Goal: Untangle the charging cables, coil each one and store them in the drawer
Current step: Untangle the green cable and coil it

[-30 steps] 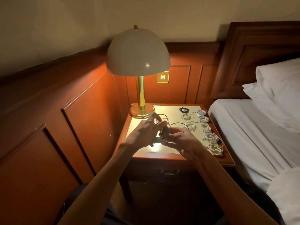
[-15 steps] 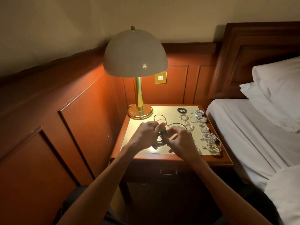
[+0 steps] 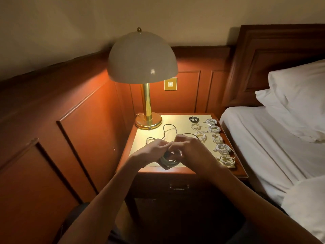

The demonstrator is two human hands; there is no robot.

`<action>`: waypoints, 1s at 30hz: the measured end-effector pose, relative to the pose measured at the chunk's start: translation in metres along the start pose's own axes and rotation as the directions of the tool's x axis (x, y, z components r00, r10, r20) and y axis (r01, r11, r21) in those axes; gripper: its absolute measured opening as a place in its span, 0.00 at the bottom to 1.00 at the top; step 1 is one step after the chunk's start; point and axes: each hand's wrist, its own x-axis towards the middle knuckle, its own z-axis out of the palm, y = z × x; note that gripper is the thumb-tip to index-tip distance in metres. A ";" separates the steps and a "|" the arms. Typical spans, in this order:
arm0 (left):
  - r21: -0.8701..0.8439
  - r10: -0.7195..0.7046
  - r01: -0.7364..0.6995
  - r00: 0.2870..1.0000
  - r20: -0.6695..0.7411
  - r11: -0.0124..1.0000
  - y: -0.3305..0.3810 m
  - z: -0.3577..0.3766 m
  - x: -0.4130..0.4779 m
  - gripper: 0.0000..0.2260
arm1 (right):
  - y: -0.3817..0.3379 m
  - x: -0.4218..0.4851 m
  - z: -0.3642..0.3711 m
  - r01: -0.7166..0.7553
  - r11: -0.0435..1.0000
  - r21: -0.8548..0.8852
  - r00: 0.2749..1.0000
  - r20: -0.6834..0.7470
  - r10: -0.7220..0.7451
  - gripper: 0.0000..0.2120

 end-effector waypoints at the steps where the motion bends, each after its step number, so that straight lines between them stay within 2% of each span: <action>1: -0.002 0.017 -0.017 1.000 0.009 1.000 0.000 0.001 -0.001 0.18 | 0.000 0.003 0.000 0.030 0.999 -0.022 0.999 0.027 -0.030 0.09; 4: -0.036 0.038 -0.040 0.998 -0.044 0.999 -0.003 0.002 -0.001 0.16 | 0.006 0.006 0.004 0.144 0.983 -0.113 0.989 0.060 -0.138 0.14; 6: 0.005 0.044 -0.044 0.993 -0.109 0.999 -0.006 0.000 0.001 0.18 | 0.011 0.004 0.006 0.163 0.973 -0.163 0.986 0.064 -0.154 0.13; 8: 0.077 0.043 -0.032 0.990 -0.138 0.996 -0.008 -0.003 0.004 0.22 | 0.011 0.001 0.008 0.130 0.981 -0.141 0.991 0.063 -0.122 0.11; 10: 0.162 0.047 -0.022 0.987 -0.154 0.987 -0.008 -0.004 0.006 0.21 | 0.011 -0.002 0.012 0.087 0.987 -0.135 0.996 0.043 -0.082 0.10; 12: 0.238 0.065 -0.021 0.981 -0.180 0.971 -0.005 -0.003 0.008 0.18 | 0.012 -0.007 0.019 0.080 0.963 -0.259 0.997 0.009 -0.080 0.10; 15: 0.243 0.047 0.002 0.980 -0.195 0.970 -0.002 0.000 0.012 0.17 | 0.010 -0.011 0.025 0.017 0.910 -0.415 0.999 -0.029 -0.032 0.13; 17: 0.176 -0.008 0.042 0.982 -0.189 0.984 -0.002 0.002 0.018 0.17 | 0.008 -0.007 0.027 -0.049 0.891 -0.451 0.997 -0.073 0.018 0.16; 20: 0.075 -0.043 0.062 0.971 -0.234 0.995 0.002 0.009 0.024 0.16 | 0.007 0.003 0.031 -0.183 0.929 -0.321 0.981 -0.118 0.152 0.13; 24: 0.050 0.006 0.012 0.943 -0.333 0.999 0.004 0.017 0.028 0.18 | 0.006 0.008 0.034 -0.355 0.928 -0.110 0.935 -0.037 0.353 0.09; 26: 0.115 0.065 -0.019 0.910 -0.410 0.993 0.001 0.014 0.030 0.19 | 0.003 0.012 0.028 -0.464 0.884 0.054 0.886 0.021 0.464 0.12; 28: 0.161 0.097 -0.024 0.879 -0.467 0.987 -0.005 0.008 0.031 0.19 | 0.001 0.015 0.023 -0.585 0.745 0.321 0.808 0.157 0.568 0.16; 30: 0.122 0.073 -0.017 0.876 -0.476 0.992 -0.010 0.002 0.031 0.19 | -0.005 0.013 0.022 -0.668 0.506 0.545 0.727 0.332 0.601 0.16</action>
